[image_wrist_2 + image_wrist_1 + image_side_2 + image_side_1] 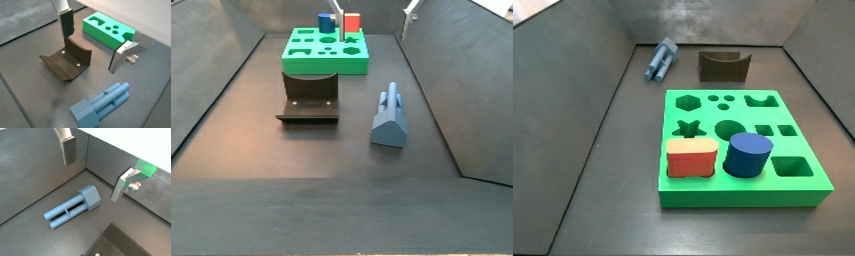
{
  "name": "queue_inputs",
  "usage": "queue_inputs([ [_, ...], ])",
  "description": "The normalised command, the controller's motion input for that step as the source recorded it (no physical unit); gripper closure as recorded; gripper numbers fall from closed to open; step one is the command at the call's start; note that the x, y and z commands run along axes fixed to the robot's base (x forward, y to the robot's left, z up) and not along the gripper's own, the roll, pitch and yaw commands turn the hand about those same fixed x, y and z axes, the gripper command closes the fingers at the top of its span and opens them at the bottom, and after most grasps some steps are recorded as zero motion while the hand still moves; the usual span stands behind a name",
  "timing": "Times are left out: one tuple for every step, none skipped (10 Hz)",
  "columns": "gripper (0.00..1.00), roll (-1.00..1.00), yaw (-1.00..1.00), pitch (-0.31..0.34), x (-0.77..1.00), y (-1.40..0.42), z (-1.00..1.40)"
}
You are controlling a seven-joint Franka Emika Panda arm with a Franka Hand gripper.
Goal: Pick up the 3 prong object. Move up. Rotate the 3 prong object. Place the 3 prong object on the fixture. Regrasp the 3 prong object. Move to above the board. Insert the 3 prong object.
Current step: Pick up the 3 prong object.
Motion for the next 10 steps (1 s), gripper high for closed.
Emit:
queue_inputs([
  [0.0,0.0,0.0,-0.036,-0.07,0.12,-0.27],
  [0.0,-0.01,0.0,-0.107,-0.13,0.27,-0.42],
  [0.0,-0.05,0.0,-0.126,-0.09,0.36,-0.46],
  [0.0,-0.07,0.0,-0.153,-0.1,0.37,-0.47],
  [0.0,-0.1,-0.01,-0.213,-0.11,0.32,-0.41],
  [0.0,0.0,-0.06,-0.147,-0.08,0.19,-0.36],
  [0.0,0.0,-0.13,-0.154,-0.14,0.17,-0.36],
  [0.0,0.01,-0.22,-0.169,-0.1,0.14,-0.37],
  [0.0,0.0,-0.29,-0.223,-0.09,0.18,-0.45],
  [0.0,0.0,-0.28,-0.204,-0.15,0.19,-0.45],
])
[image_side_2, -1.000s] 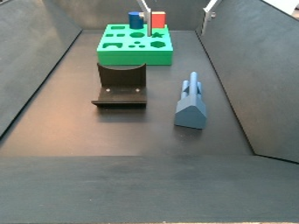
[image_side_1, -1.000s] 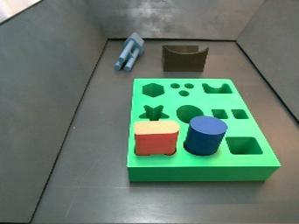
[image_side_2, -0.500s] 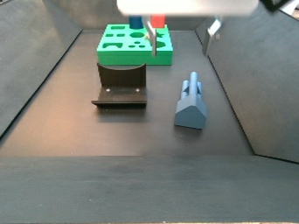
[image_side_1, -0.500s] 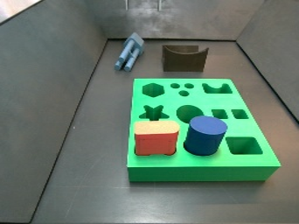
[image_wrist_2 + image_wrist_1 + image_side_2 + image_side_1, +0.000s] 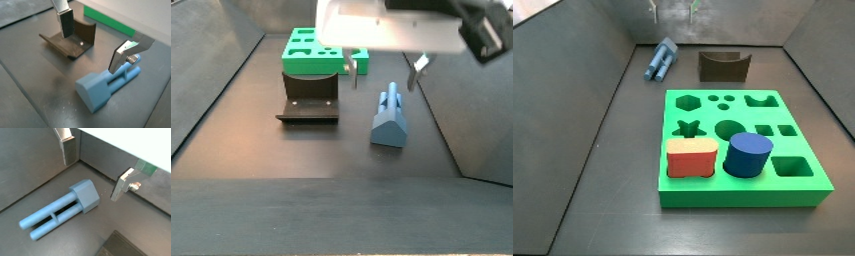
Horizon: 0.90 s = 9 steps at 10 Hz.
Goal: Pick up the 3 prong object. Move up. Rotate the 3 prong object. Place the 3 prong object on the fixture. Regrasp the 3 prong object. Move to above the board. Insert the 3 prong object.
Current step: Pick up the 3 prong object.
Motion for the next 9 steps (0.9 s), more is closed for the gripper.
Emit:
queue_inputs([
  [0.0,0.0,-0.26,-0.18,-0.14,0.21,-0.46],
  [0.0,0.0,-0.24,-0.179,-0.13,0.2,-0.46],
  [0.0,0.0,-0.22,-0.187,-0.12,0.18,-0.48],
  [0.0,-0.07,-0.12,-0.256,0.02,0.13,-0.26],
  [0.0,0.0,0.0,-0.044,0.0,0.0,0.0],
  [0.0,0.0,0.0,0.0,0.0,0.0,-0.05],
  [0.0,0.06,-0.03,-0.187,-0.09,-0.04,-0.64],
  [0.0,0.04,-0.03,-0.167,-0.1,0.0,-0.55],
  [0.0,0.0,-0.03,-0.191,-0.12,0.0,-0.42],
])
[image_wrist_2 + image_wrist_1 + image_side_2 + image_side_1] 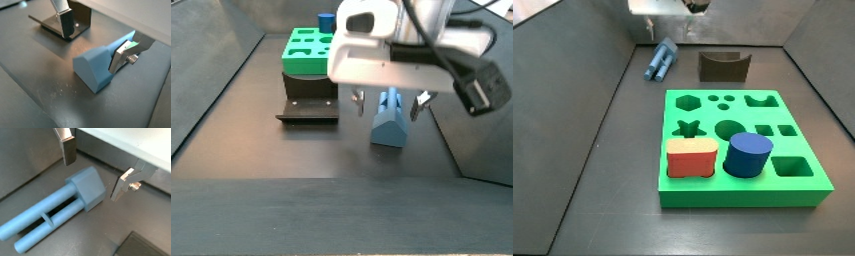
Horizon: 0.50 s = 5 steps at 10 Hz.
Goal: Pick up the 3 prong object. Move up. Rotate the 3 prong object. Place the 3 prong object on the fixture. Regrasp the 3 prong object. Move to above the board. Insert the 3 prong object.
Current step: Pick up the 3 prong object.
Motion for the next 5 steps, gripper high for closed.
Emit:
queue_inputs([
  [0.0,0.0,-0.12,-0.196,-0.12,0.0,-0.34],
  [0.0,0.0,-0.16,-0.221,-0.11,0.0,-0.25],
  [0.0,0.0,-0.13,-0.194,-0.14,0.0,-0.17],
  [0.0,0.0,-0.16,-0.194,-0.15,0.0,-0.18],
  [0.0,0.0,-0.2,-0.244,-0.07,0.0,-0.33],
])
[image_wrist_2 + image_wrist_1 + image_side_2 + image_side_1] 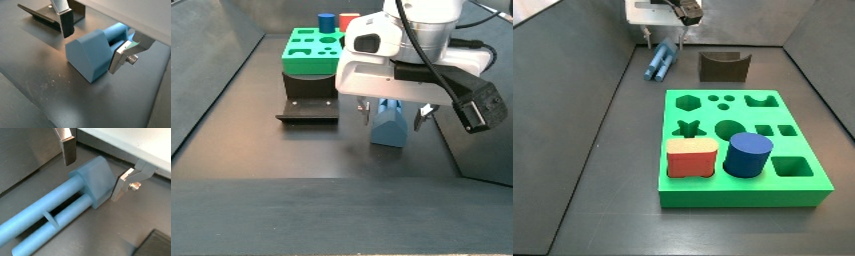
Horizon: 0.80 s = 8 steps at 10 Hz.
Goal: Pick up the 3 prong object. Move up. Rotate the 3 prong object. Place the 3 prong object on the fixture. Regrasp the 3 prong object. Move to above the board. Insert the 3 prong object.
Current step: Pick up the 3 prong object.
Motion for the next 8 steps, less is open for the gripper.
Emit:
queue_inputs([
  [0.0,0.0,-0.16,-0.244,-0.07,0.01,-0.44],
  [0.0,0.0,-0.1,-0.234,-0.02,0.06,-0.47],
  [0.0,0.0,-0.06,-0.237,-0.02,0.08,-0.48],
  [0.0,0.0,-0.06,-0.244,-0.09,0.06,-0.45],
  [0.0,0.02,0.0,0.0,0.0,0.0,0.0],
  [0.0,0.0,0.0,0.0,0.0,0.0,0.0],
  [1.0,0.0,0.0,0.0,0.0,0.0,0.0],
  [1.0,0.0,0.0,0.0,0.0,0.0,0.0],
])
